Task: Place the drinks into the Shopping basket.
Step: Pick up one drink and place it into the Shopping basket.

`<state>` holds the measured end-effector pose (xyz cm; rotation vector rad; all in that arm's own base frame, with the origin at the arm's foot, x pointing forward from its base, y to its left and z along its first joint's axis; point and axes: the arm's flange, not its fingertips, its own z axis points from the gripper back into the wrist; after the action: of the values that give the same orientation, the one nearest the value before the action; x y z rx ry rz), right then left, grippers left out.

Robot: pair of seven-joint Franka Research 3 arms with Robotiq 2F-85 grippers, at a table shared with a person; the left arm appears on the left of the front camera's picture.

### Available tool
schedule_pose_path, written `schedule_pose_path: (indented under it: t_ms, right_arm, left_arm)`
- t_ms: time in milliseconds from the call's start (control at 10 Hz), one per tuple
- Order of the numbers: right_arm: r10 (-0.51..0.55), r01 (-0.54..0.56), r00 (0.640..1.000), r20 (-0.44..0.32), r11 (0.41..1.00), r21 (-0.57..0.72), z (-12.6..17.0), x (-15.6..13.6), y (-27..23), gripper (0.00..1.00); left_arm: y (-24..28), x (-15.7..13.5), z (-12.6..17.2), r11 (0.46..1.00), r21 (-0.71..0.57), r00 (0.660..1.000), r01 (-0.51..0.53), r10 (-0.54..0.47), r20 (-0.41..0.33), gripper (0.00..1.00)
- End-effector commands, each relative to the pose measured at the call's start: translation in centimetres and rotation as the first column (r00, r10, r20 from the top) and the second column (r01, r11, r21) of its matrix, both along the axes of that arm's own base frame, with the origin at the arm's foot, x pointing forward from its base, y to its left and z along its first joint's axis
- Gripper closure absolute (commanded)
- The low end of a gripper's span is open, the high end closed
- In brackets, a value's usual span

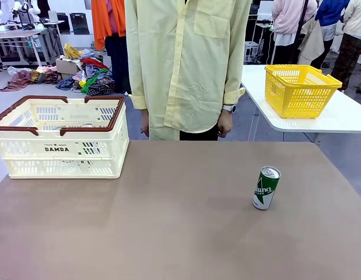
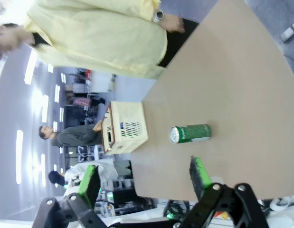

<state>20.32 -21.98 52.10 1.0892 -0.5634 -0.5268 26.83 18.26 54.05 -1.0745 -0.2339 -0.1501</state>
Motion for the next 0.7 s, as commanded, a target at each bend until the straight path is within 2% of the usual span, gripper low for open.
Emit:
schedule_pose_path:
  t_ms: [0,100,200,300,500,600]
  right_arm:
    - [0.076,-0.111,0.986,-0.148,0.962,-0.25,6.3,1.7,4.1,0.0]
    - [0.08,-0.19,0.963,-0.256,0.876,-0.443,8.1,4.5,8.5,0.0]
    - [0.11,-0.277,0.942,-0.317,0.787,-0.55,8.8,6.7,12.6,0.0]
    - [0.16,-0.362,0.919,-0.361,0.707,-0.608,9.1,9.0,16.3,0.0]
    - [0.158,-0.468,0.873,-0.461,0.537,-0.702,8.0,13.4,23.2,0.0]
    - [0.131,-0.471,0.872,-0.472,0.489,-0.734,6.7,14.8,25.7,0.0]
  left_arm:
    - [-0.2,-0.1,0.3,1.0,-0.017,1.0,-0.007,0.007,-0.004,0.0]
    - [-0.2,-0.1,0.3,1.0,-0.017,1.0,-0.007,0.007,-0.004,0.0]
    - [-0.2,-0.1,0.3,1.0,-0.017,1.0,-0.007,0.007,-0.004,0.0]
    - [-0.2,-0.1,0.3,1.0,-0.017,1.0,-0.007,0.007,-0.004,0.0]
    - [-0.2,-0.1,0.3,1.0,-0.017,1.0,-0.007,0.007,-0.004,0.0]
    - [-0.2,-0.1,0.3,1.0,-0.017,1.0,-0.007,0.007,-0.004,0.0]
